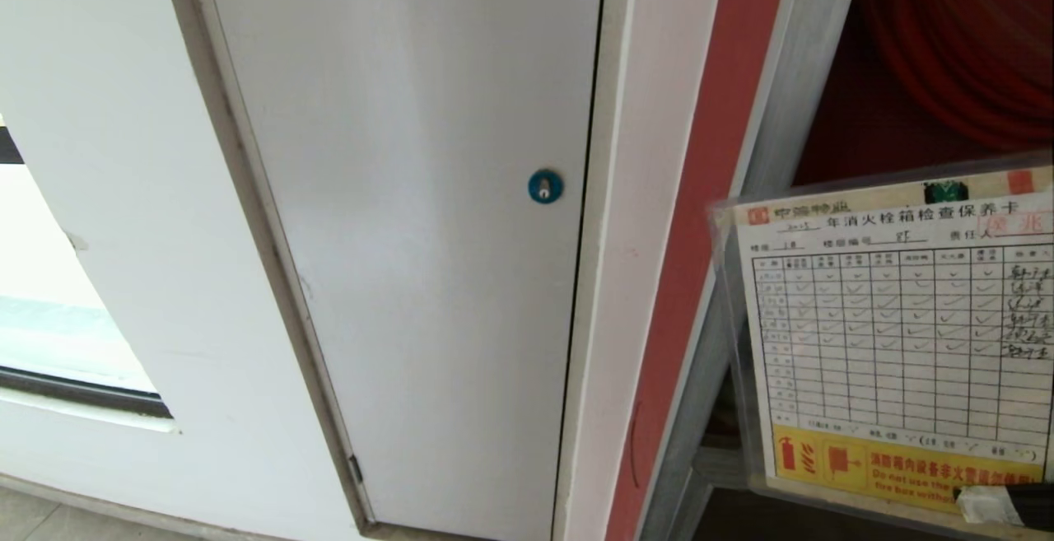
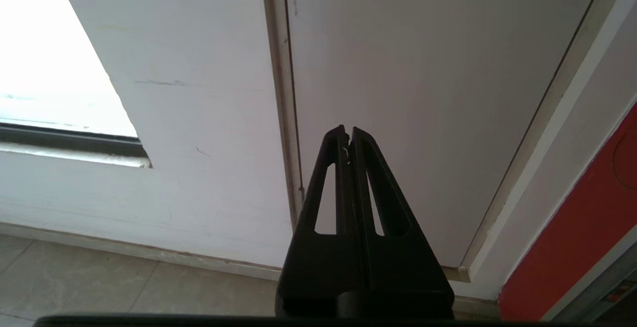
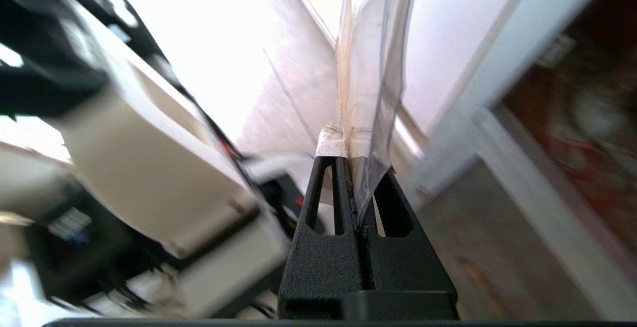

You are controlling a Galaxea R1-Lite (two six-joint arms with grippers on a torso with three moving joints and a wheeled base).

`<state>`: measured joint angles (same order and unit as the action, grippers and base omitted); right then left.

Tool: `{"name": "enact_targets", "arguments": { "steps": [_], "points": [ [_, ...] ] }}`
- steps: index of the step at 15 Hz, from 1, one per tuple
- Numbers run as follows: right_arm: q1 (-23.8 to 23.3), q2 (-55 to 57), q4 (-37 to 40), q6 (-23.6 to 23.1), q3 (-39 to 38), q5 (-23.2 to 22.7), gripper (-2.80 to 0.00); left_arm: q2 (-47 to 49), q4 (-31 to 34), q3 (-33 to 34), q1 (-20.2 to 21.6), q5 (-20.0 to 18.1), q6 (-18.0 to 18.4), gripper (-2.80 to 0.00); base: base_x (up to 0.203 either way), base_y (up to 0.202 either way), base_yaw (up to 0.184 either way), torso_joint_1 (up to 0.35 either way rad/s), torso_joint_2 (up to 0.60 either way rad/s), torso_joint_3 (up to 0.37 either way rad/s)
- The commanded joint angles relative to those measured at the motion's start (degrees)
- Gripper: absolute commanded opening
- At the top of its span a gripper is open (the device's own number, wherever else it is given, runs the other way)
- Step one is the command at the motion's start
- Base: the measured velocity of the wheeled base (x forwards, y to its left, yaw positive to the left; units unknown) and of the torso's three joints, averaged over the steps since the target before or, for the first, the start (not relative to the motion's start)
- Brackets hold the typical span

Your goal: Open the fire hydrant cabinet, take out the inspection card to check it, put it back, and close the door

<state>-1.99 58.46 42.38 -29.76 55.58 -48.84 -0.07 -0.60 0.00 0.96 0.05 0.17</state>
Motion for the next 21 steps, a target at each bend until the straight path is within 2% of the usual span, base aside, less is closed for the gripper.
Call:
{"name": "enact_targets", "arguments": {
  "steps": [1,5,9,17,21],
  "points": [
    [6.83,-2.74,-3.7,12.2,-0.48,0.53,-2.8,0.07,-0.02,0.26,0.0,0.04,0.01,-2.8,0.0,0.0,0.0,0.0,0.0,0.0],
    [13.39,-2.38,-6.48,20.54,-0.46,0.28,-2.8,0.01,-0.02,0.26,0.03,0.04,0.01,-2.8,0.0,0.0,0.0,0.0,0.0,0.0],
    [20.62,3.68,-22.46,29.04,-2.14,0.45,-2.8,0.07,-0.02,0.26,0.09,0.04,0.01,-2.8,0.0,0.0,0.0,0.0,0.0,0.0],
    [28.61,12.57,-38.59,30.0,-4.05,0.52,-2.8,0.02,-0.02,0.26,0.0,0.04,0.01,-2.8,0.0,0.0,0.0,0.0,0.0,0.0],
    [30.63,13.26,-46.16,35.29,-5.12,0.5,-2.8,-0.01,-0.02,0.26,0.0,0.04,0.01,-2.8,0.0,0.0,0.0,0.0,0.0,0.0]
  ]
}}
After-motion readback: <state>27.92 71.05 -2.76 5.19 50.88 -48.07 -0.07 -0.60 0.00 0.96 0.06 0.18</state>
